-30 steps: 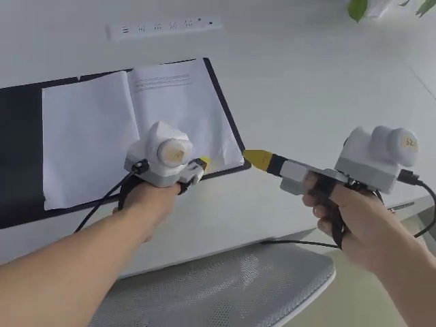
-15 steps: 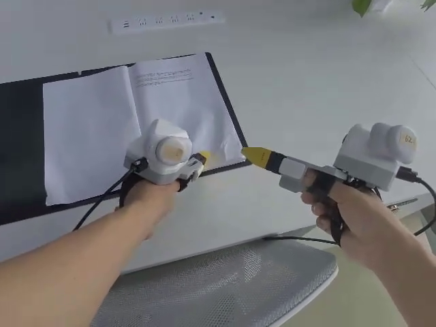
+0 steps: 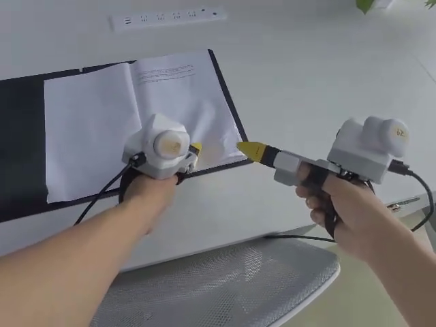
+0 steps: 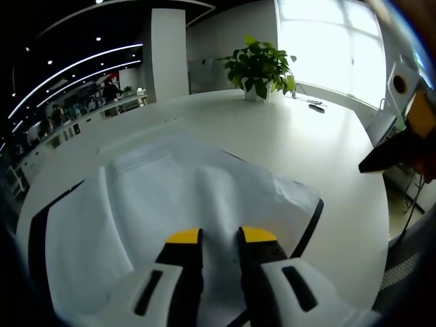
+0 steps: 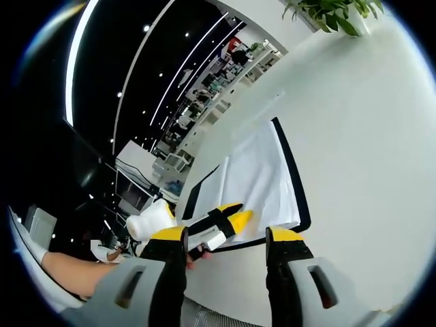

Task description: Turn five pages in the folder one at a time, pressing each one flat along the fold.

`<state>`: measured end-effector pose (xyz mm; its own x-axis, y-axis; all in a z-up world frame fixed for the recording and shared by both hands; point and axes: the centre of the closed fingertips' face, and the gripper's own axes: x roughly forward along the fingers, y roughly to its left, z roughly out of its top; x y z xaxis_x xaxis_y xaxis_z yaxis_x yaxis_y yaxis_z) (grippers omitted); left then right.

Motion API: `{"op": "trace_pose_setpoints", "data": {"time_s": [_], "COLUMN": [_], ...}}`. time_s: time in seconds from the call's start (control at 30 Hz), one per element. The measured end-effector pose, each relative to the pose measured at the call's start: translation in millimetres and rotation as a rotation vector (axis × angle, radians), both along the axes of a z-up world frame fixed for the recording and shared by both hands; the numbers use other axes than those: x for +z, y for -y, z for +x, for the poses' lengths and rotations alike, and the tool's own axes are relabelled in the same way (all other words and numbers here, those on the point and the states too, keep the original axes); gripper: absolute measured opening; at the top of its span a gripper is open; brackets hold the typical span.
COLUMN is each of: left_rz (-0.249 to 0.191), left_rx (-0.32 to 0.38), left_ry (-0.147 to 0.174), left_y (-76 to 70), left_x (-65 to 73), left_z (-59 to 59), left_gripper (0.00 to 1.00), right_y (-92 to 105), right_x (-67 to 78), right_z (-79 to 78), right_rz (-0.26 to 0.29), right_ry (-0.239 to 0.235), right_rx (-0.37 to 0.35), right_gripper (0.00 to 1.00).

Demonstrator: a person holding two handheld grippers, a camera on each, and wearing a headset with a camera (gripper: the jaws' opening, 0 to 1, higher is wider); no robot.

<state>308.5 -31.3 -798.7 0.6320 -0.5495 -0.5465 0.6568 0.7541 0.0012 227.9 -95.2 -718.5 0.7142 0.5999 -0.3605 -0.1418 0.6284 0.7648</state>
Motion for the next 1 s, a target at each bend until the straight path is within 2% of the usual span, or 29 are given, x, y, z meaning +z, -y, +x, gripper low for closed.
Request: {"op": "trace_pose_setpoints", "data": {"time_s": [0.1, 0.2, 0.4, 0.5, 0.7, 0.8, 0.9, 0.97, 1.0], "left_rz": [0.001, -0.003, -0.003, -0.005, -0.011, -0.014, -0.018, -0.018, -0.018], "left_rx": [0.002, 0.01, 0.01, 0.012, 0.015, 0.017, 0.019, 0.02, 0.02], "left_ry": [-0.002, -0.004, -0.002, -0.004, -0.004, -0.004, -0.005, -0.005, -0.004], "left_y": [-0.3, -0.7, -1.0, -0.9, -1.0, -0.9, -0.6, -0.6, -0.6], "left_x": [-0.4, -0.4, -2.5, -4.4, -6.3, -6.2, -6.0, -6.1, -6.2], "left_z": [-0.4, -0.8, 0.3, 2.3, 4.0, 4.0, 3.8, 3.9, 3.9], "left_gripper": [0.18, 0.18, 0.18, 0.18, 0.18, 0.18, 0.18, 0.18, 0.18], "right_y": [-1.6, -2.1, 0.0, -1.2, 2.3, 3.7, 4.8, 4.2, 5.1], "right_x": [-8.1, -21.7, -41.6, -49.5, -55.0, -62.2, -64.8, -64.4, -66.5], "right_z": [9.6, 17.0, 23.6, 25.6, 31.9, 33.8, 36.2, 38.2, 38.9], "right_rz": [0.002, 0.036, 0.0, 0.005, 0.046, 0.065, 0.08, 0.092, 0.097], "right_ry": [-0.009, -0.058, -0.097, -0.117, -0.135, -0.167, -0.183, -0.176, -0.19], "right_rx": [-0.005, -0.026, -0.036, -0.035, -0.08, -0.097, -0.116, -0.116, -0.128], "right_gripper": [0.42, 0.41, 0.41, 0.39, 0.29, 0.24, 0.15, 0.08, 0.06]}}
